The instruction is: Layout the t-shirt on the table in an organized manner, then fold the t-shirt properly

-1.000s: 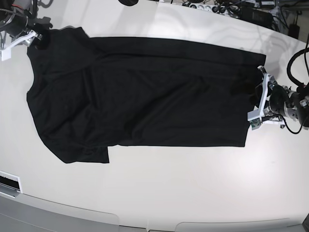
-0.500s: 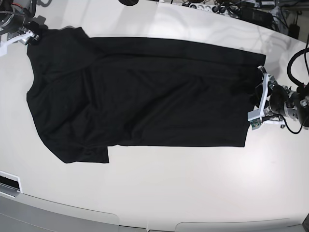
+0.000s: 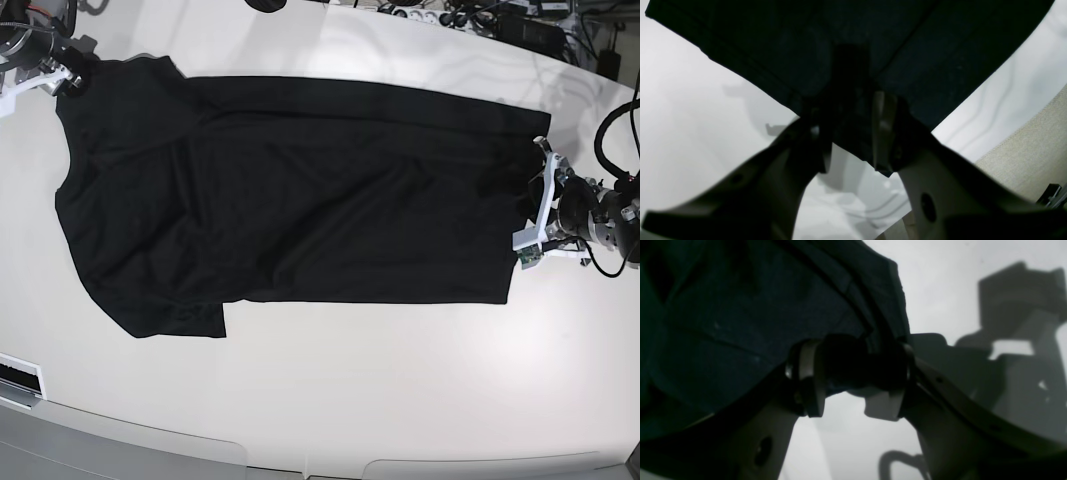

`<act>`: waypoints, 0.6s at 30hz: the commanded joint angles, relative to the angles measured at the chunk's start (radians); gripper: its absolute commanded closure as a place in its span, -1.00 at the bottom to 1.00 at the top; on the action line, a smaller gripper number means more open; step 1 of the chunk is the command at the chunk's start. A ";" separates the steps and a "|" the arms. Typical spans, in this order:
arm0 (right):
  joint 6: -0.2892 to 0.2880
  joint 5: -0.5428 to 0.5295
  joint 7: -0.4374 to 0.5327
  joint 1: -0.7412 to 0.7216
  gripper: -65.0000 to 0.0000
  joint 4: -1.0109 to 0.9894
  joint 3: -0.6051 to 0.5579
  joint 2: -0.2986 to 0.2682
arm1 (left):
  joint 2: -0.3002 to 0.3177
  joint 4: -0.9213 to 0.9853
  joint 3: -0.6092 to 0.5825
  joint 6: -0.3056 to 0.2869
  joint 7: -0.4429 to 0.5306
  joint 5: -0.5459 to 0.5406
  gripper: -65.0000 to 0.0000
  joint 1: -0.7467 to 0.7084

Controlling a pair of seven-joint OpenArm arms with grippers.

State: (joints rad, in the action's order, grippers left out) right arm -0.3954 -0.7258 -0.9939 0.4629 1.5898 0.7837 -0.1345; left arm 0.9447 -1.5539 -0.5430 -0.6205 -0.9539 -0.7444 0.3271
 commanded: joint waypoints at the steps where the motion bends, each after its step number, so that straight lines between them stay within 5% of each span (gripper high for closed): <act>1: -0.006 -0.026 0.015 0.002 0.04 0.011 0.008 -0.011 | 0.019 -0.008 0.012 0.000 0.007 -0.009 0.35 0.019; 18: 0.008 0.017 0.016 -0.017 0.04 0.011 0.006 -0.009 | 0.019 -0.008 0.012 0.000 0.006 -0.009 0.35 0.019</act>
State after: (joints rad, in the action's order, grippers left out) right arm -0.3775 -0.6991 -0.9939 0.4435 1.5898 0.7837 -0.1303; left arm 0.9447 -1.5539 -0.5430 -0.6205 -0.9539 -0.7441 0.3271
